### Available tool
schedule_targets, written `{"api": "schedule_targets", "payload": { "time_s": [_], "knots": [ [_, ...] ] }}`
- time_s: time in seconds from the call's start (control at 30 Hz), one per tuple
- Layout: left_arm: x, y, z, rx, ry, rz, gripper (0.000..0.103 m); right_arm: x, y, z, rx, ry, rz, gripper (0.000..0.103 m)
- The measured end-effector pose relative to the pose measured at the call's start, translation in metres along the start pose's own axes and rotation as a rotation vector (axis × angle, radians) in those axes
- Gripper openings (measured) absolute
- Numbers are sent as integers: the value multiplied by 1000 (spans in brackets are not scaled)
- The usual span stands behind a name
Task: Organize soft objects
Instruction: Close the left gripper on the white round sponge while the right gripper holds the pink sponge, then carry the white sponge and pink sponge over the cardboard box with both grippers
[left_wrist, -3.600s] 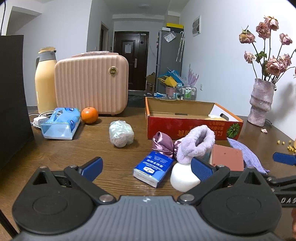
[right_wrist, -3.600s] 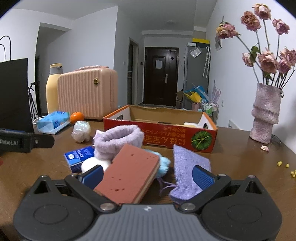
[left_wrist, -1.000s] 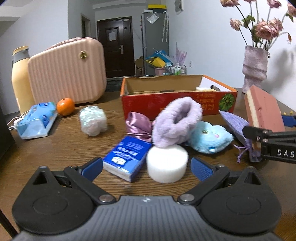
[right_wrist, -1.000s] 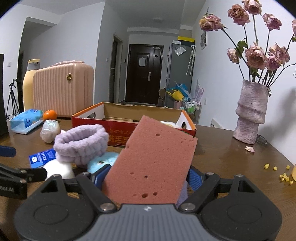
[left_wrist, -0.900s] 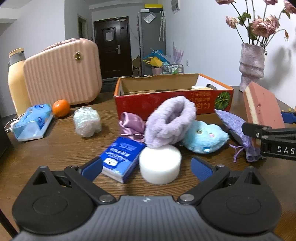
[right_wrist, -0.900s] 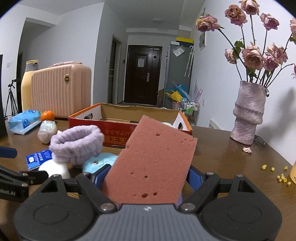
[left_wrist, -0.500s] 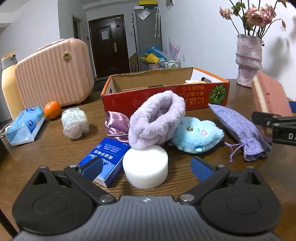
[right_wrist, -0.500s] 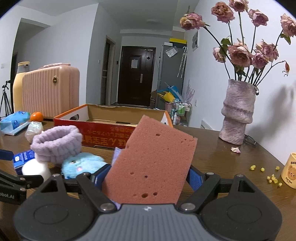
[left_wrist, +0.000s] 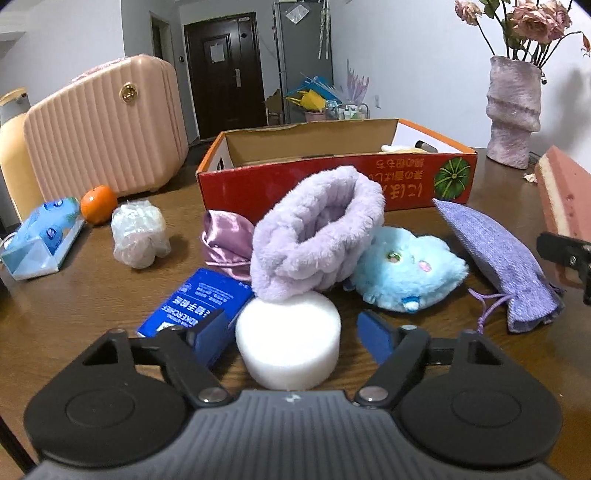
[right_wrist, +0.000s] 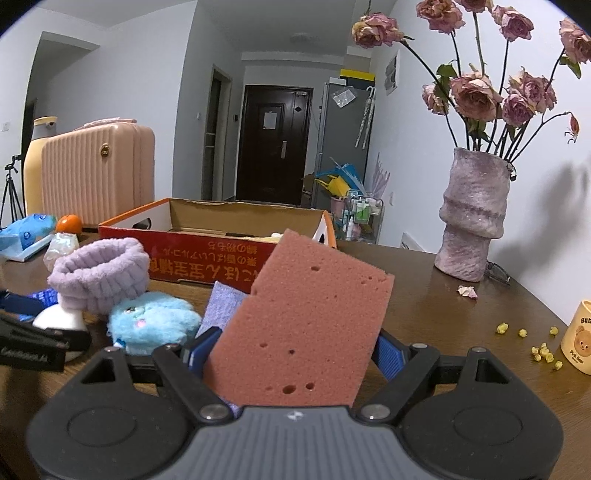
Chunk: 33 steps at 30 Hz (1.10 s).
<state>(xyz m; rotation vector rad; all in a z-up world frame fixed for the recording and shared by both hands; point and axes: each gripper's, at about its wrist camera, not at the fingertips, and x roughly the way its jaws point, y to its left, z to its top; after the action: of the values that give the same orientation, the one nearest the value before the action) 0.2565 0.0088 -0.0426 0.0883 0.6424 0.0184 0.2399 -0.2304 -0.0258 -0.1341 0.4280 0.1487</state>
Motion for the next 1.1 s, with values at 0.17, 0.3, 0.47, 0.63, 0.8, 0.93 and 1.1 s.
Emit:
{"api": "schedule_targets", "payload": {
  "time_s": [0.17,0.3,0.47,0.63,0.8,0.93,1.1],
  "knots": [
    [5,4,0,-11,22,-32,58,1,2,-1,-7,7,8,85],
    [4,4,-1,-14,16,-28,57,3,3,-2,-10,12,5,85],
    [2,4,-2,-14,11,-26,56,2,4,-2,-16,10,9,85],
    [-5,4,-2,-16,-24,-12,56,-1,6,-3,-21,-13,-7,85],
    [-19,4,-3,-22,-63,-3,56,-3,2,-2,-1,-23,-27,85],
    [-32,6,-6,-35,-94,5,56,-5,0,-1,6,-36,-38,85],
    [-51,13,-9,-60,-129,15,56,-8,0,1,7,-52,-43,85]
  ]
}}
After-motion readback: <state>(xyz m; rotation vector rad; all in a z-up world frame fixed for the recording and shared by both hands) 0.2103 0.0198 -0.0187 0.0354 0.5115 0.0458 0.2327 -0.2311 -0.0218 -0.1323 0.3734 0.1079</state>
